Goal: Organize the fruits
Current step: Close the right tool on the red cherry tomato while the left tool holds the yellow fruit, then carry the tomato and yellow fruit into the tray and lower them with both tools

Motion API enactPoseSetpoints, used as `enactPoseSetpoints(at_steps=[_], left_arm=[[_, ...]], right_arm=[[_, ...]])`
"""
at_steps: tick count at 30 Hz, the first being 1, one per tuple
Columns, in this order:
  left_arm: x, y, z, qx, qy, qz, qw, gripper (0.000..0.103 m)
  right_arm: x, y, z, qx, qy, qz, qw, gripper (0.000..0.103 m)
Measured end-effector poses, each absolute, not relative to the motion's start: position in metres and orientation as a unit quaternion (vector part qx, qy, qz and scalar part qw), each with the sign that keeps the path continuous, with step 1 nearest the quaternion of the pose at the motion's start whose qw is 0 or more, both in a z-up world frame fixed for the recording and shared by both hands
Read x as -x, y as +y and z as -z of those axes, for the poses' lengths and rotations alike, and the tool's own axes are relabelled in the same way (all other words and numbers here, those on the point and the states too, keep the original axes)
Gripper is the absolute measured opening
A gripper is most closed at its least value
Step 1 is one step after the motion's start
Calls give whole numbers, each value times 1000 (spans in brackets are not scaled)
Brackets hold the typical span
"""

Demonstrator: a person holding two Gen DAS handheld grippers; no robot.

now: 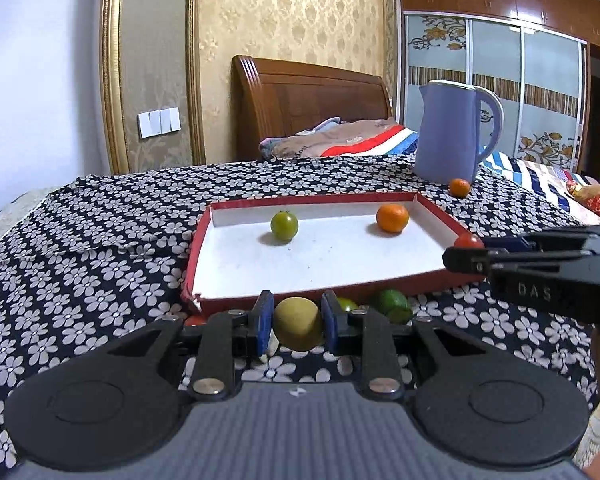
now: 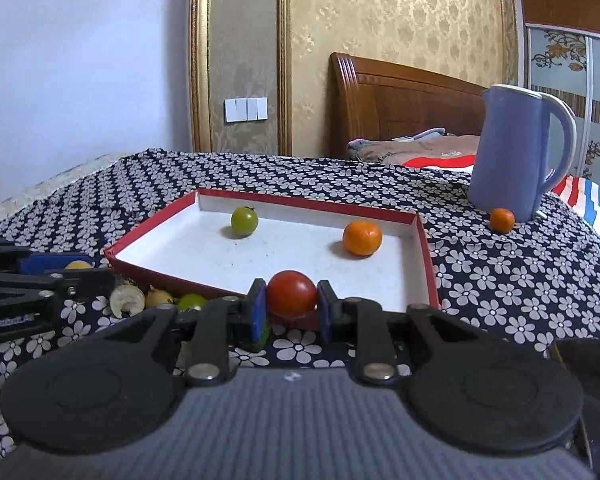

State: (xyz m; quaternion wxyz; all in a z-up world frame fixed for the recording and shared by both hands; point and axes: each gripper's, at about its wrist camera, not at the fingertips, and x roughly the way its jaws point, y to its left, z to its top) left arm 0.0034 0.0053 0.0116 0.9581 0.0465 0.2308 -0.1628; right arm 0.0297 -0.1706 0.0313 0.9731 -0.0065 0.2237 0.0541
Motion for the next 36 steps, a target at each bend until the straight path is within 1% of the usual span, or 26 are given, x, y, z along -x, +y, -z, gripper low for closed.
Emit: enactPoseSetpoints(at_steps=[13,23,36], left_arm=[[-42,-17,-26,-56,234,158,958,26],[-55,-35,-32,-79,233,164,955,26],[-76,-40,-35,-80,246,162,952,26]], right_arm=[[-44,-177,-36,-8,217,-41,975,25],[-60,-182,-46,-6,216,-38,976,25],[-72,-185,-46,-6,222,-39,974,25]])
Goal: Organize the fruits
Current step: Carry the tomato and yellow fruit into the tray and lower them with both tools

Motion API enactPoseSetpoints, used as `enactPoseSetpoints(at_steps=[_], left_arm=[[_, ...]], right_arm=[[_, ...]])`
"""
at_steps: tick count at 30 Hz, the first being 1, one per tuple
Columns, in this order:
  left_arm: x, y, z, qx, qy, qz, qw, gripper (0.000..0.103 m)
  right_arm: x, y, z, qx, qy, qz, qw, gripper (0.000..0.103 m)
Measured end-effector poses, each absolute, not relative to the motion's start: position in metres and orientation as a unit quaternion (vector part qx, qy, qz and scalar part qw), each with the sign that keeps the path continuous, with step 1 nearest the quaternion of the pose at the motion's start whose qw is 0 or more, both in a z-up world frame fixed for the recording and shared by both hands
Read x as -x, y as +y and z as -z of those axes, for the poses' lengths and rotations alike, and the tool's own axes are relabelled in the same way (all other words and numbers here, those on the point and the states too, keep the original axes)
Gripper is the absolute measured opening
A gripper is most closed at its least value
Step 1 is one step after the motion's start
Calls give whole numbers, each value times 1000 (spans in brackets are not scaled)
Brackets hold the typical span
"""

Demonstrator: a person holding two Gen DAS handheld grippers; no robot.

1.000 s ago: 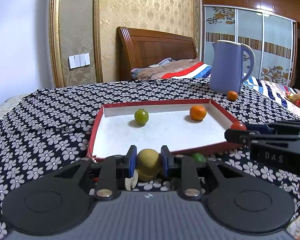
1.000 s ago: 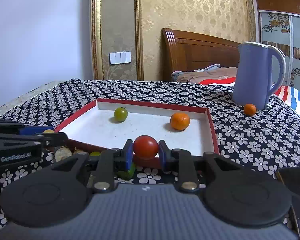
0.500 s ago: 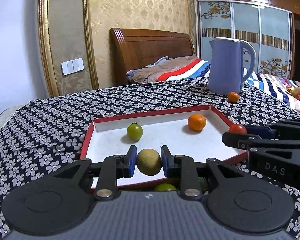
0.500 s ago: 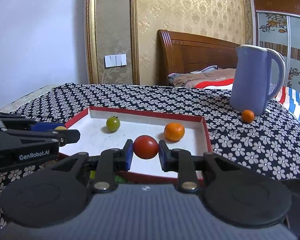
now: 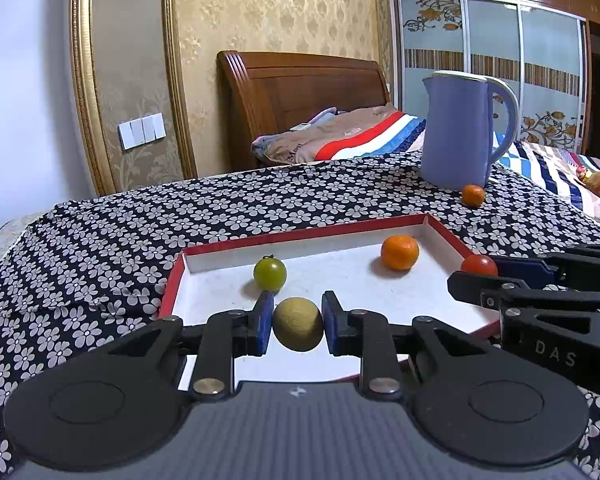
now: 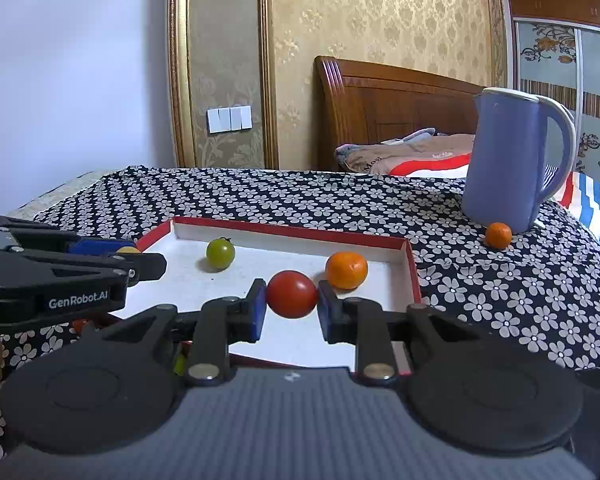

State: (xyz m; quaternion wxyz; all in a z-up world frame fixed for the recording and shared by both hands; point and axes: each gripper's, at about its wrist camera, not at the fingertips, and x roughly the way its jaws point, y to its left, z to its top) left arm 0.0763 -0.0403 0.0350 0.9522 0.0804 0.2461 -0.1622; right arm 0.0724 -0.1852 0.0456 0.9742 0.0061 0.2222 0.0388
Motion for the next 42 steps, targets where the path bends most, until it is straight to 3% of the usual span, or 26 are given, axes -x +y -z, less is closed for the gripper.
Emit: enactPoseSetpoints(at_steps=[27,39,42], left_arm=[[-163,-67,-24,-94,278,141,946,26],[-202,-92,-7,-103,299,130,940,26],[-209,-97,-4,-100,308,131,937,26]], right_arm=[[-142,-189,-44,1,256,-27,966,25],[-190,-193,-17,11,301,-2,954,25],[-193,-196,-11,12,309,5,951,34]])
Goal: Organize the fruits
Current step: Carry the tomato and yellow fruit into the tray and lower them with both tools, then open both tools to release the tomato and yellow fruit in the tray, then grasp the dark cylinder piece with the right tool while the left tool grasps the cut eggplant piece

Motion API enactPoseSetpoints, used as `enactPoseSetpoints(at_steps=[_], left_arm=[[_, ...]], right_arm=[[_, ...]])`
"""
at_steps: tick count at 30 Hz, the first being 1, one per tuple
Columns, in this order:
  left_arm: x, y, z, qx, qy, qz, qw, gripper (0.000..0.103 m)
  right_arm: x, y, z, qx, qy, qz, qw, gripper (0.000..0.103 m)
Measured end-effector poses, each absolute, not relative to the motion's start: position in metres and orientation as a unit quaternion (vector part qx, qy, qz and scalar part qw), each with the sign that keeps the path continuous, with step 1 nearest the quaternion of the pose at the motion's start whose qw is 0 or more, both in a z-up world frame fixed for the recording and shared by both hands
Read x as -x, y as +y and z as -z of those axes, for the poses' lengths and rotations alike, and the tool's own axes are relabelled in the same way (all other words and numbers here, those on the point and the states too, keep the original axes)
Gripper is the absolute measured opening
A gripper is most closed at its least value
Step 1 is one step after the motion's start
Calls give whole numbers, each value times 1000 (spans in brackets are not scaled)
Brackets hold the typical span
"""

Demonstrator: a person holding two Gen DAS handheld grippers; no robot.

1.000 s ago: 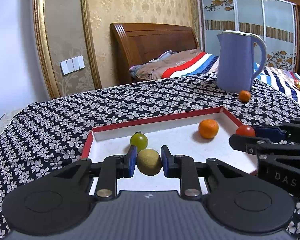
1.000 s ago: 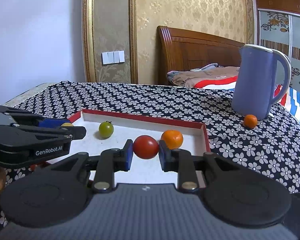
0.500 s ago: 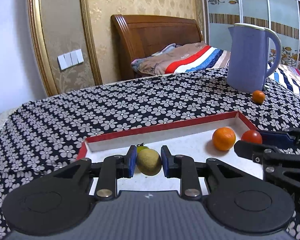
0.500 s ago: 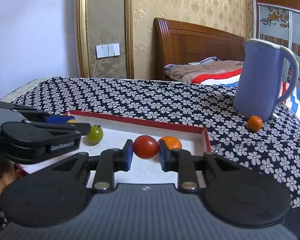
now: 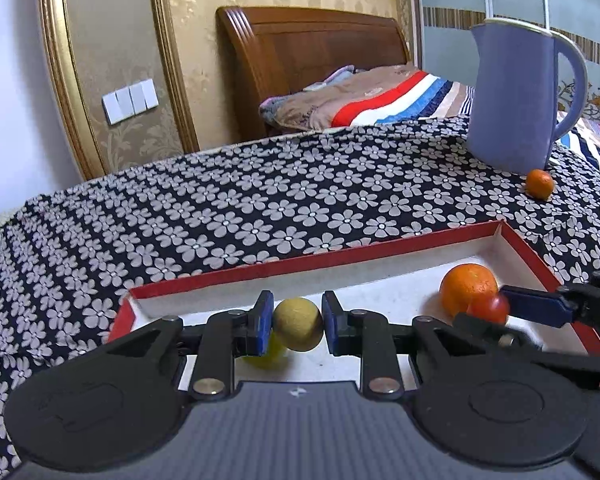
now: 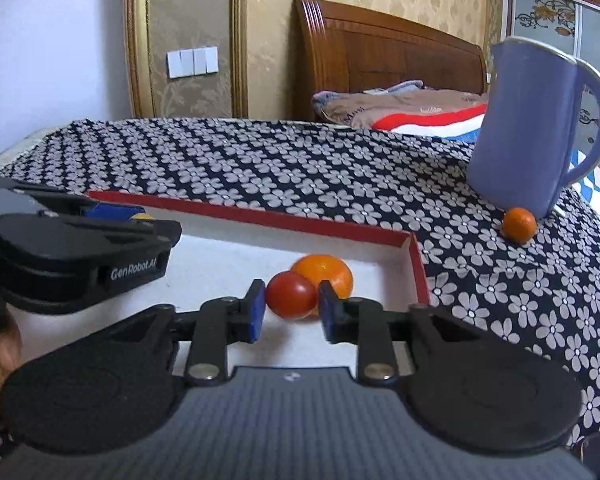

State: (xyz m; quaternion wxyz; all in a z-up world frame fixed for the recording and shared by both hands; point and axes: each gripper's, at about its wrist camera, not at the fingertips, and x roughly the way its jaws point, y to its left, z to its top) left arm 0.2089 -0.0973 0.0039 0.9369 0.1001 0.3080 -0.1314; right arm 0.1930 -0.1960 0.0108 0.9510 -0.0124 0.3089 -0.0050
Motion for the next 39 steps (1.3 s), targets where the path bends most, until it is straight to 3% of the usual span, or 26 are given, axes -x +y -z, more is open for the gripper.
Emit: enactPoseSetpoints(at_steps=[9,12,16,17,22,34,39], left_arm=[[-200,-91,-8,-90,314,140,935,26],[-181,-62,-22,-64,308,149,938,28],[-139,-6,-30,-7,283,159,946,62],[-129,5,-30,-3,273,151,950,63],[-77,56,-16,-12,250,98,963,63],[-36,96,22,22,274,66,959,63],[-31,93,30,-1,276,69,959,63]], right_arm=[[-157,-201,-25,11,274,11,962,36],[-129,-202,-33,-5,248,1,969,47],[-96,-198,-34,-15,216,-6,976,55],[-88,-197,-34,-18,208,-7,978,60],[-53,-189,-28,-46,201,-31,978,70],[-31,-118,1,17,244,-108,964,70],[-43,-105,12,19,270,-111,956,64]])
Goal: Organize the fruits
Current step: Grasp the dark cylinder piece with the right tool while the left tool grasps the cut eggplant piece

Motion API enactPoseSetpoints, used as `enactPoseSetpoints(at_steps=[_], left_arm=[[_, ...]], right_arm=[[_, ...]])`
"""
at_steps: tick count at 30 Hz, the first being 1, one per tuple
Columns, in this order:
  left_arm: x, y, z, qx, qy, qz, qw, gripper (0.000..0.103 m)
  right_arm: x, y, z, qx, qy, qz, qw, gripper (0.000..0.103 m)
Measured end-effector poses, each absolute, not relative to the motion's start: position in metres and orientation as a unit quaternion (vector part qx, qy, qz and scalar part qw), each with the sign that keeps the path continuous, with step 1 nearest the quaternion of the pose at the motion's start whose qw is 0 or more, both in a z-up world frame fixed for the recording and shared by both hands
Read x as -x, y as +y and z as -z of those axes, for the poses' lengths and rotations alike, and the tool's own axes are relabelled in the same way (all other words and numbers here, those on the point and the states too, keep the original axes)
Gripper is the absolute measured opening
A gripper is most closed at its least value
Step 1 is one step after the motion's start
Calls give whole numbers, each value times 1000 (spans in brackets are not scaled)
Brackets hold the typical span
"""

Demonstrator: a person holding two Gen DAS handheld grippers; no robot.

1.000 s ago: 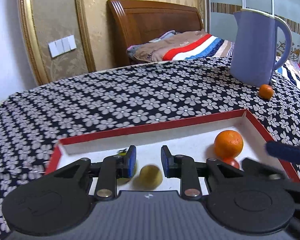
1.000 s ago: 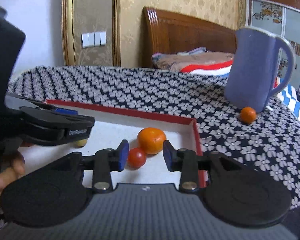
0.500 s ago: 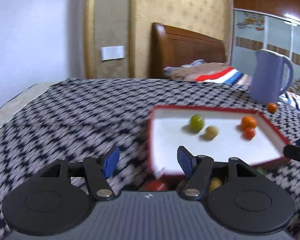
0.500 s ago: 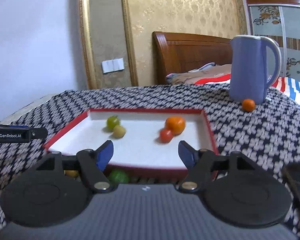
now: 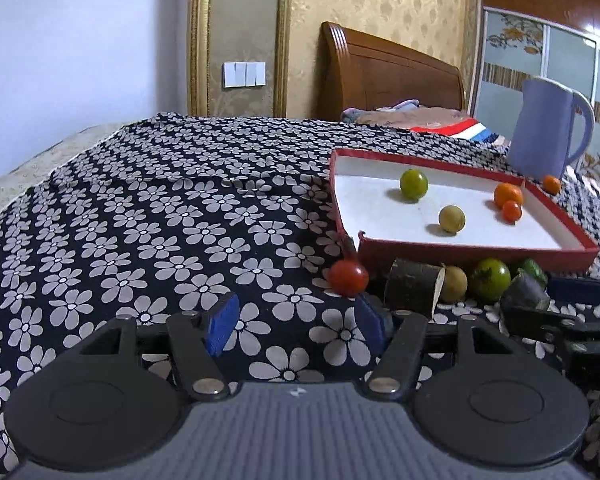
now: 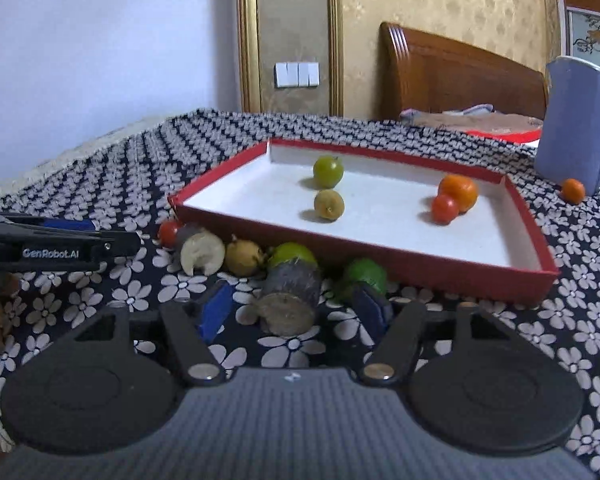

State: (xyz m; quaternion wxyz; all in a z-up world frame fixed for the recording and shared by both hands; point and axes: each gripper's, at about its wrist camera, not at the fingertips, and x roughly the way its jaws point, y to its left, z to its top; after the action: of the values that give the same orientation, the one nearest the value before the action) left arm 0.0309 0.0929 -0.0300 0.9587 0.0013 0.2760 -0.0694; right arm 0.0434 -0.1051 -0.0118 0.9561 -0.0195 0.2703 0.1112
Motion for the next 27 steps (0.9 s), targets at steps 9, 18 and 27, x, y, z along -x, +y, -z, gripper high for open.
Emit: enactPoseSetpoints(at_steps=[9,18,27], left_arm=[[-22,82,22,-25,267,139,953,63],[-31,48,15,-84,265,230,933,63],[-60,39,24,-100,296,247,917,60]], right_arm=[[-58,-97,17,30,292,-104,950,34],[-40,-119,10,21,276,-90,957,34],[-40,-135,15,-6,276,-88,957,34]])
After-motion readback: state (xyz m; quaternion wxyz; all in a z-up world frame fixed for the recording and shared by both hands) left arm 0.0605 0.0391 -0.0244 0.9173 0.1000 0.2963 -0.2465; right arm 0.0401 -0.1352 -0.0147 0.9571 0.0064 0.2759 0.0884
